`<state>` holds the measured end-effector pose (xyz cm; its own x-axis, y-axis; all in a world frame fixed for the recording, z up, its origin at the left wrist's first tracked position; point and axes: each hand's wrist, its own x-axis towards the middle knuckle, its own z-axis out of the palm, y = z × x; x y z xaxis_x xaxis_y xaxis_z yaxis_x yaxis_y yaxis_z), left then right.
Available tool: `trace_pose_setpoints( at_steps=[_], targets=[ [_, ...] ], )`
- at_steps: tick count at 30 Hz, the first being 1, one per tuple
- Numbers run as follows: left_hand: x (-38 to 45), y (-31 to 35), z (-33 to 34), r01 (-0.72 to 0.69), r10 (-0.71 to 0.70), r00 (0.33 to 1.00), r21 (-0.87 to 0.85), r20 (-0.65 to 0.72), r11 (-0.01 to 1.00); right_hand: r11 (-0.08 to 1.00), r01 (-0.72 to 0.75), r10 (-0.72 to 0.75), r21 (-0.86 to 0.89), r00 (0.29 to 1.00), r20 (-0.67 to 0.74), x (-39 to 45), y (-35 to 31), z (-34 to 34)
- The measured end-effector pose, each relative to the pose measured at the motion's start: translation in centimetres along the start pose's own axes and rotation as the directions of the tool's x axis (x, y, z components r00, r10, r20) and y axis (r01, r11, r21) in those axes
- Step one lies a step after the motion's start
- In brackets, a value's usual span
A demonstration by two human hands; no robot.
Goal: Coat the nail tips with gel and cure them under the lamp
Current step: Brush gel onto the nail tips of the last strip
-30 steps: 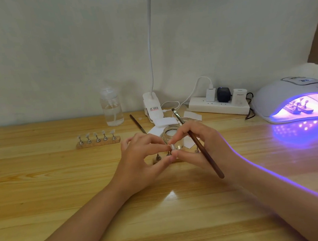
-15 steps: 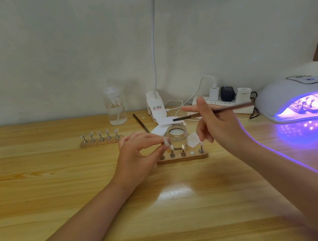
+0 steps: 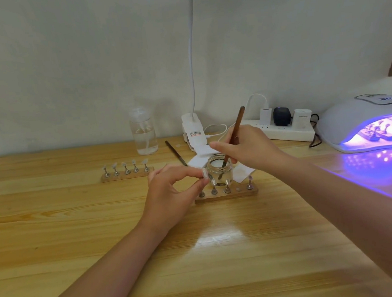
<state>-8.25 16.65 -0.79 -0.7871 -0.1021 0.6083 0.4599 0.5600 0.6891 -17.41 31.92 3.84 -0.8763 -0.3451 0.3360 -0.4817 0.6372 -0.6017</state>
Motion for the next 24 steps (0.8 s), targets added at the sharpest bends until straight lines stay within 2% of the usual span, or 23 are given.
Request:
trace_pose_setpoints(
  at_steps=[2,5,11,15,19,21,24],
  targets=[
    [0.0,0.1,0.0,0.006,-0.006,1.0,-0.005,0.005,1.0,0.999,-0.005,0.008,0.042,0.997,-0.078,0.0,0.0,-0.5],
    [0.0,0.2,0.0,0.015,-0.015,1.0,-0.026,0.009,1.0,0.982,-0.073,0.105,0.175,0.978,-0.182,-0.1,0.7,-1.4],
    [0.0,0.1,0.0,0.012,-0.012,1.0,-0.027,0.01,1.0,0.923,-0.159,0.245,0.351,0.946,-0.215,-0.5,1.7,-2.5],
    [0.1,0.2,0.0,0.019,-0.019,1.0,-0.03,0.013,0.999,0.917,-0.141,0.253,0.373,0.929,-0.27,-0.8,2.1,-3.3],
    [0.1,0.3,0.0,0.016,-0.015,1.0,-0.041,0.009,0.999,0.84,-0.066,0.259,0.539,0.921,-0.291,-1.8,1.7,-3.4],
    [0.1,0.2,0.0,0.013,-0.013,1.0,-0.038,0.008,0.999,0.776,-0.016,0.225,0.631,0.941,-0.253,-2.8,1.1,-3.0],
    [0.1,0.0,0.0,0.012,-0.012,1.0,-0.03,0.001,0.999,0.728,0.089,0.093,0.68,0.97,-0.227,-4.5,0.1,-1.8]
  ],
)
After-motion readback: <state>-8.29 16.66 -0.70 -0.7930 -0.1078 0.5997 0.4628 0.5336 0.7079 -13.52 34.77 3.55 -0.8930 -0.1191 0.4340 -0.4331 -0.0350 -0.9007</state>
